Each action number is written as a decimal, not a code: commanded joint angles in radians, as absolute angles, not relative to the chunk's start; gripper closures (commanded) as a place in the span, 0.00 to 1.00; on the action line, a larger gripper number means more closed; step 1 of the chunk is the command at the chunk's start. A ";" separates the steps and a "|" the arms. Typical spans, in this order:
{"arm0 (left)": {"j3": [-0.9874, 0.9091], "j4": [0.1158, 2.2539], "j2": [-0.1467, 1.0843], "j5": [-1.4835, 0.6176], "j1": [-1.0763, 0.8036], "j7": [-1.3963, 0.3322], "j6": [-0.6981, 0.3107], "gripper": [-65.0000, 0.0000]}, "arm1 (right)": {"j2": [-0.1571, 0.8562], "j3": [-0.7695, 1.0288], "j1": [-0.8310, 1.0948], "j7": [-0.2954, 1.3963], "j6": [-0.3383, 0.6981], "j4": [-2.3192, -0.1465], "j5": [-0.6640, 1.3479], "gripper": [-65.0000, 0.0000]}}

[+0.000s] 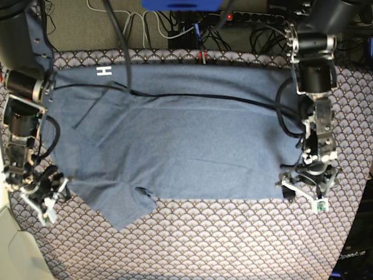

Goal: Fold the T-shirt properly
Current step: 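Move both grippers down to the hem corners of the shirt, then grasp the hem corners with both grippers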

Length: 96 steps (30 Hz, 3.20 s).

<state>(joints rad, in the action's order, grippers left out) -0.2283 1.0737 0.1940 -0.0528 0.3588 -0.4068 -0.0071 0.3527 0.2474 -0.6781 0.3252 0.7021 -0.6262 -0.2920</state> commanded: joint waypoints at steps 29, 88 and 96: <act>-0.231 1.087 0.202 -0.054 0.349 -0.384 -0.005 0.25 | 0.367 0.255 -0.633 0.171 0.642 -0.549 -0.278 0.56; -0.101 0.249 0.199 -0.067 0.611 0.214 0.001 0.26 | 0.338 0.251 -0.598 0.171 0.644 -0.550 -0.277 1.00; -0.101 0.249 0.188 -0.067 0.605 0.214 -0.004 0.80 | 0.338 0.251 -0.599 0.171 0.644 -0.553 -0.277 1.00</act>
